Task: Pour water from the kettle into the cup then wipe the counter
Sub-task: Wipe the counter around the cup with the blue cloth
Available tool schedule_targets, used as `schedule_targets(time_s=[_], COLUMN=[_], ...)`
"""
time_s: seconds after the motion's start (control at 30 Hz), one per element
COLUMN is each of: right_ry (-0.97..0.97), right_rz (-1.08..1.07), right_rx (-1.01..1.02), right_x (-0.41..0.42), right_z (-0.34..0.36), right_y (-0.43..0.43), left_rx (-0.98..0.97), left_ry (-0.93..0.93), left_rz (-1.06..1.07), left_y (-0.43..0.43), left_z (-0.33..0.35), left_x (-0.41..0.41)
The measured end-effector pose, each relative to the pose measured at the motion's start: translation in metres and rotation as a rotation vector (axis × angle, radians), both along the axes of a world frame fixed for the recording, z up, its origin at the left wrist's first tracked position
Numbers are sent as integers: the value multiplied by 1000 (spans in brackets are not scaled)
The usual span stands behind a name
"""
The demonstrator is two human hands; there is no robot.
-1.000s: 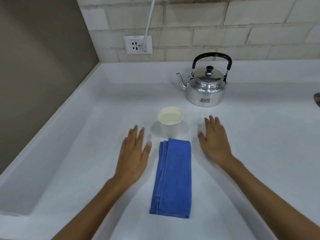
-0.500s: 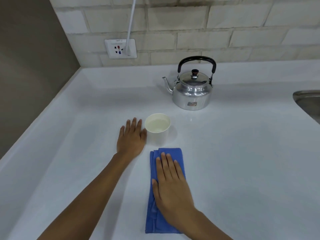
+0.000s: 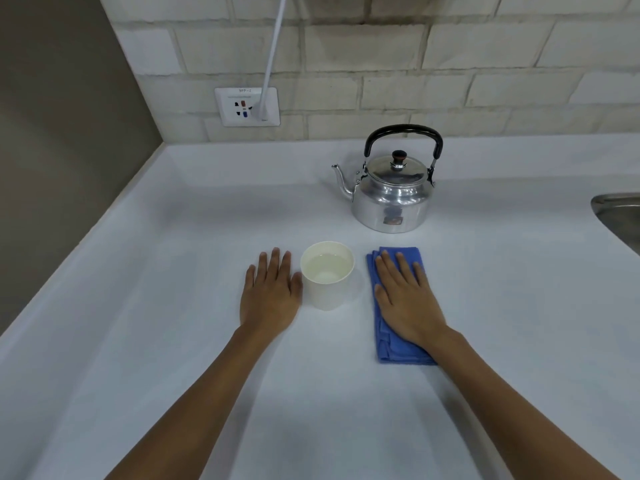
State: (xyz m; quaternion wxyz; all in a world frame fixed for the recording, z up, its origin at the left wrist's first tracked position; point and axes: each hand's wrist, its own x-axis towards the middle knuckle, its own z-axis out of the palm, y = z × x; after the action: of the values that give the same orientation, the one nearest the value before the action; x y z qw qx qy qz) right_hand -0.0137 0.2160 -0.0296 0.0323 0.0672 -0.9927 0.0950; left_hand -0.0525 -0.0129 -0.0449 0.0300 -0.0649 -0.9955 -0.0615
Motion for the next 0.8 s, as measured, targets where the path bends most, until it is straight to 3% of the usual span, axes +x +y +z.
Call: schedule_targets(time_s=[0.13,0.37,0.53,0.7,0.8], right_ry=[33,-28,-74,-38,-67], right_rz=[192,61,246,500,520], right_rx=[-64,-25,-4,-20,-11], right_x=[33,-9,-51,-25,-40], right_z=[-8,-3,6,-6,-1], right_y=[13,27,-2,26,33], left_rx=[16,54,62,56,58], left_ry=[3,-13,-15,-11,-10], left_rz=[3,31,27,28,32], left_y=[-2,1,0,-1,2], left_z=[0,0,0,0,1], left_x=[0,0,0,0,1])
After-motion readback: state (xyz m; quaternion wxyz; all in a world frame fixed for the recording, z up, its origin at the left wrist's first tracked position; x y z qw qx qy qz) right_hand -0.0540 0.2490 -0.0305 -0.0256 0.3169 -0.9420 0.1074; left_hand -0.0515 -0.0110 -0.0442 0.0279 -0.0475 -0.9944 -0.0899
